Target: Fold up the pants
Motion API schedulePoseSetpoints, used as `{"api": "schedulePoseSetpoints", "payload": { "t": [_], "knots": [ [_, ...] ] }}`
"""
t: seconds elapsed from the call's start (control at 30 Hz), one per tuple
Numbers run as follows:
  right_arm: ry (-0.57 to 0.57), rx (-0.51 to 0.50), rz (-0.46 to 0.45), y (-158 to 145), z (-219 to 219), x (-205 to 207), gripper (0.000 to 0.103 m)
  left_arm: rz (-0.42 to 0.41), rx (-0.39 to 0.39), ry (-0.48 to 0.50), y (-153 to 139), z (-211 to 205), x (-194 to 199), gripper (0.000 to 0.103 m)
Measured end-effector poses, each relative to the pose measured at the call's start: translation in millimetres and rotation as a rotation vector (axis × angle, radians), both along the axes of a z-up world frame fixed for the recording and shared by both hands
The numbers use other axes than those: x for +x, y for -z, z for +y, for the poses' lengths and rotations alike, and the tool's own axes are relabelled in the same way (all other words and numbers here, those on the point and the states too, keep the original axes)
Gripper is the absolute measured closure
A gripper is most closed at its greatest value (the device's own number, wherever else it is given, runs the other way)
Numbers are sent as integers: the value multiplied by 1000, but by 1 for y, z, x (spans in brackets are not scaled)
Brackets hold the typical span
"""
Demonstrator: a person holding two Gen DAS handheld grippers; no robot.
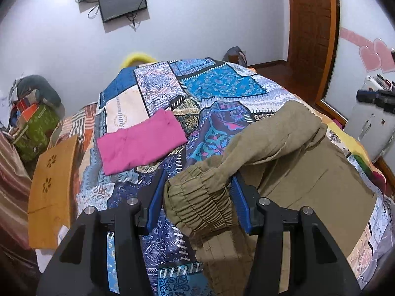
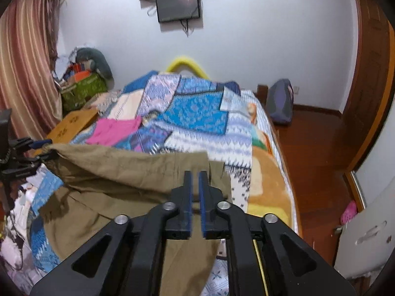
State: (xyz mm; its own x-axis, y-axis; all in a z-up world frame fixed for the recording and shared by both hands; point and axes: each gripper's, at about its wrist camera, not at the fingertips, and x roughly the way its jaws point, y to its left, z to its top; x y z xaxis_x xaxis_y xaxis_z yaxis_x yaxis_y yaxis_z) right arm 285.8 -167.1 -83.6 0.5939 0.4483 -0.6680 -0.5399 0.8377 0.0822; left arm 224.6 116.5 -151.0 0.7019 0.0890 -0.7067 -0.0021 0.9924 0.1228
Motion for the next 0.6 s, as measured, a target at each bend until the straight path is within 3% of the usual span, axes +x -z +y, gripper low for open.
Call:
{"api": "schedulePoseSetpoints", "payload": {
  "t": [0.07,0.27,0.43,0.6],
  "knots": [
    [16,-11,16,17,6,10,59,0,-6,-5,3,2,0,51],
    [-20,-114,85,68,26,30,51,16,-53,-36,11,17,8,51],
    [-53,-196,106,101,43,51,50,32,-47,-46,22,23,15,51],
    [-114,-151,94,102,47,60,50,37,-39,-55,30,28,20,51]
  ]
}}
